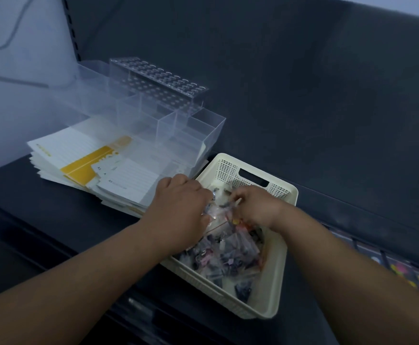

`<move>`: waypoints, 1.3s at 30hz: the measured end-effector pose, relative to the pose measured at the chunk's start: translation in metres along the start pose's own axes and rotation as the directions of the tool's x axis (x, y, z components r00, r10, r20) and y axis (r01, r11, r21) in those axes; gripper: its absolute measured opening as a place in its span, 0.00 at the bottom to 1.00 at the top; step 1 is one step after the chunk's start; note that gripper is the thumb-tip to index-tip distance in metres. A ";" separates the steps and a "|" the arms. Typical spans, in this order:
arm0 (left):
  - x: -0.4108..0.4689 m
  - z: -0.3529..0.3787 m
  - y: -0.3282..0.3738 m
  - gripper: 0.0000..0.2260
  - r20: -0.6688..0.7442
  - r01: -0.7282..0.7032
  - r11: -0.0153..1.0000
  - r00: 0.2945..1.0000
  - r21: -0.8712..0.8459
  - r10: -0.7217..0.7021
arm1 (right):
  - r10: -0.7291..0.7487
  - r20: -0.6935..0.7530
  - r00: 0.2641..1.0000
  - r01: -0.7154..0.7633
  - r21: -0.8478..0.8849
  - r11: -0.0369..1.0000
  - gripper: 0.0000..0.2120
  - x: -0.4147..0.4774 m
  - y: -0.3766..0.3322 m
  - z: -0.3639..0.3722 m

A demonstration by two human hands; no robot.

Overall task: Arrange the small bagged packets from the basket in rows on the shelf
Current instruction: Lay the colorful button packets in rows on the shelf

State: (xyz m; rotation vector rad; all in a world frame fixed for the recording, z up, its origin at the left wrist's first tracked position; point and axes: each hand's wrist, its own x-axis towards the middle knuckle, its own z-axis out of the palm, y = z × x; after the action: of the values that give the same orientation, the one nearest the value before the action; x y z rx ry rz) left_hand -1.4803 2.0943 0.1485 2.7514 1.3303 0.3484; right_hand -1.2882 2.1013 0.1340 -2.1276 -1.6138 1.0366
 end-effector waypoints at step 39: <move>0.081 0.036 0.031 0.15 0.427 0.162 0.973 0.901 -0.162 -0.079 | 0.091 -0.285 0.954 0.143 0.701 0.698 0.09 -0.053 0.023 -0.049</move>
State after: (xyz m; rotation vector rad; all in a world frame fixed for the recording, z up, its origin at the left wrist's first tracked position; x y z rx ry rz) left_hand -1.3995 2.1402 0.1321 2.3849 1.2643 -0.1149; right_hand -1.2440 2.0547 0.1741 -1.5986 -0.8651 1.0385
